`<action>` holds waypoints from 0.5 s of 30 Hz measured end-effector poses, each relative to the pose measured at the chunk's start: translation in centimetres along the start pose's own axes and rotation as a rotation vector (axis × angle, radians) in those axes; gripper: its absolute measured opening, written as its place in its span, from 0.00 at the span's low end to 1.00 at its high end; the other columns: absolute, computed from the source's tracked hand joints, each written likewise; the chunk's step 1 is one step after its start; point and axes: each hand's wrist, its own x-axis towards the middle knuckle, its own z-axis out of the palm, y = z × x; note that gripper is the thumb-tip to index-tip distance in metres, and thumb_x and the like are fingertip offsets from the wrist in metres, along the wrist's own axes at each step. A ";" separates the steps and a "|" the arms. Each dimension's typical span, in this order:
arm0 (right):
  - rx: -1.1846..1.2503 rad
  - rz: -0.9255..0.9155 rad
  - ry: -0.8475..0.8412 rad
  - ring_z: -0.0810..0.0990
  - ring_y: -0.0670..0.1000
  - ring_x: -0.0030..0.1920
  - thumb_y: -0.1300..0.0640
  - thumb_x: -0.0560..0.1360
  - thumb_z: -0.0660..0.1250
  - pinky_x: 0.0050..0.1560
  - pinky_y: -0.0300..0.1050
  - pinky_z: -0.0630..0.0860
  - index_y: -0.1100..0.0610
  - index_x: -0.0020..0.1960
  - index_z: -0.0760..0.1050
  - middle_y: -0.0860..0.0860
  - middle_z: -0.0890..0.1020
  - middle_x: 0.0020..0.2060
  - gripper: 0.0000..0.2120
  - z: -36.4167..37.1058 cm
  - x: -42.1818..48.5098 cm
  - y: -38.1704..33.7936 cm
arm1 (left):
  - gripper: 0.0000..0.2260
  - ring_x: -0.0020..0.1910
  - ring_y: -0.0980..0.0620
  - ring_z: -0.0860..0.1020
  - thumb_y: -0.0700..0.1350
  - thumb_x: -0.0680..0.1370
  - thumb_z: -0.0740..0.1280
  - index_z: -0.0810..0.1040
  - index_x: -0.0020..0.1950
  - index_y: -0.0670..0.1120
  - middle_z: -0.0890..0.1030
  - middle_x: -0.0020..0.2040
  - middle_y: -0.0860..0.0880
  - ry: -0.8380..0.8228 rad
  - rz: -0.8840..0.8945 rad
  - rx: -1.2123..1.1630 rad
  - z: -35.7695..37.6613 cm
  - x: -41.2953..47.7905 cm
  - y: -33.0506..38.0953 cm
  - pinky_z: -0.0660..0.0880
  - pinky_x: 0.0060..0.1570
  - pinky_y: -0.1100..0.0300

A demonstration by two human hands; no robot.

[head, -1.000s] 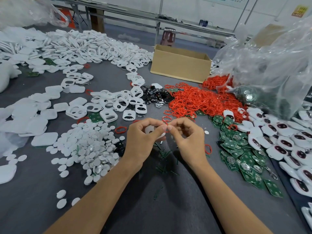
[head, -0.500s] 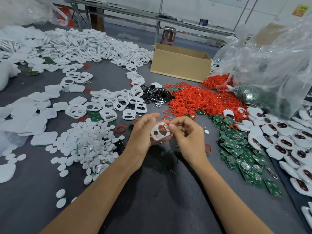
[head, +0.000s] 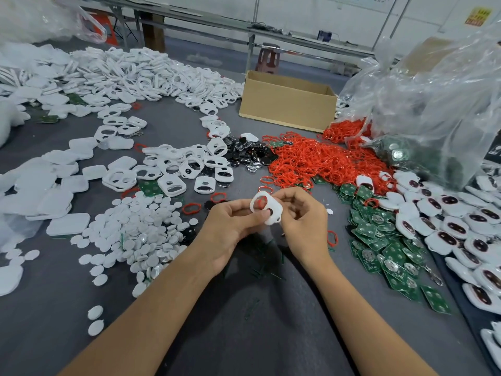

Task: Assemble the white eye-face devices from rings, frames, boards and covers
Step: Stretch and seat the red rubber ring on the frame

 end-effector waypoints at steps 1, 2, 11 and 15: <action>-0.017 -0.007 0.017 0.76 0.39 0.32 0.74 0.72 0.66 0.35 0.31 0.71 0.54 0.40 0.77 0.45 0.81 0.35 0.15 0.0 0.0 0.0 | 0.06 0.39 0.52 0.83 0.31 0.73 0.69 0.81 0.48 0.38 0.85 0.41 0.44 0.016 0.002 -0.018 0.1 0.0 0.1 0.81 0.43 0.61; -0.028 -0.011 0.041 0.76 0.41 0.32 0.73 0.72 0.65 0.35 0.32 0.72 0.54 0.41 0.76 0.47 0.80 0.34 0.14 0.0 0.1 0.0 | 0.06 0.38 0.52 0.84 0.31 0.73 0.69 0.80 0.47 0.38 0.85 0.40 0.45 0.027 0.007 -0.040 0.1 0.0 0.2 0.81 0.40 0.61; -0.126 -0.127 0.172 0.76 0.49 0.34 0.63 0.74 0.69 0.35 0.38 0.73 0.54 0.42 0.77 0.50 0.80 0.34 0.05 -0.4 -0.2 -0.1 | 0.11 0.29 0.64 0.76 0.33 0.73 0.71 0.83 0.47 0.49 0.84 0.36 0.53 0.135 0.165 0.436 0.4 0.0 0.1 0.69 0.29 0.72; -0.199 -0.242 0.055 0.78 0.45 0.38 0.63 0.71 0.69 0.40 0.35 0.72 0.59 0.42 0.79 0.48 0.81 0.37 0.02 0.0 -0.4 0.0 | 0.11 0.35 0.63 0.79 0.32 0.74 0.70 0.83 0.49 0.47 0.85 0.40 0.51 0.036 0.159 0.443 0.4 -0.1 0.2 0.72 0.37 0.72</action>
